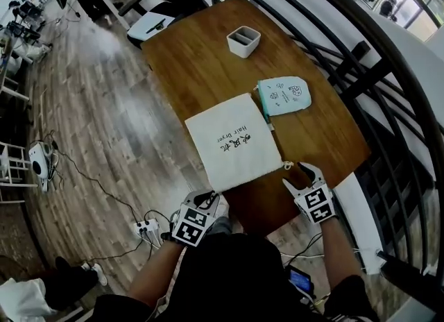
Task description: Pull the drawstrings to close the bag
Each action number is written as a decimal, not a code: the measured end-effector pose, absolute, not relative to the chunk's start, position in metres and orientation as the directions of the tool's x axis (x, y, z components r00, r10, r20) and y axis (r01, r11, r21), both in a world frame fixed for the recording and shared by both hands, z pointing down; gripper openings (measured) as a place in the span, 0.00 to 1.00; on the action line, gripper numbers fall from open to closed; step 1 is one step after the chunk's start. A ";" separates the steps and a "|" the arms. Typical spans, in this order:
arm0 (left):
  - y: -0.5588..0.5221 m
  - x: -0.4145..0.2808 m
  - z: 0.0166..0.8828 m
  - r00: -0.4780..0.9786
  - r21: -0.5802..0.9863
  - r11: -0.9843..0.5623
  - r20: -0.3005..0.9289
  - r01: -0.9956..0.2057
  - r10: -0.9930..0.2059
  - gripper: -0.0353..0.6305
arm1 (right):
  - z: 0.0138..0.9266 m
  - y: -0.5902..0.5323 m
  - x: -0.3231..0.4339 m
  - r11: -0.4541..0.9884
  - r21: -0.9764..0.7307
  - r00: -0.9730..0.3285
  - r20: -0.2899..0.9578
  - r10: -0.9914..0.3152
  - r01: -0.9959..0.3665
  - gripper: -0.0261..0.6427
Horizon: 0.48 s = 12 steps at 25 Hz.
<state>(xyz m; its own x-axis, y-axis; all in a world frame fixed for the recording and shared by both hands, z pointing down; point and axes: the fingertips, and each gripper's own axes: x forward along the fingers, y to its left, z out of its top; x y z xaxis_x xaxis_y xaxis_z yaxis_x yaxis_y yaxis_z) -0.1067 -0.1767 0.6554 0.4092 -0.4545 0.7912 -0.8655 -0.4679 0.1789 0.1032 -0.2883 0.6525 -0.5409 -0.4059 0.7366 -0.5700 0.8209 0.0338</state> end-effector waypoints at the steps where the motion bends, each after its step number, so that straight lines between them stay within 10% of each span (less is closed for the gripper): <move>1: -0.177 -0.110 0.653 0.409 0.181 -0.461 0.789 -0.869 -0.459 0.13 | 0.658 -0.289 0.098 0.836 0.030 -0.537 0.753 -0.379 -0.548 0.43; 12: -0.165 -0.133 0.643 0.412 0.211 -0.406 0.756 -0.889 -0.509 0.13 | 0.701 -0.270 0.073 0.886 -0.038 -0.497 0.839 -0.223 -0.462 0.31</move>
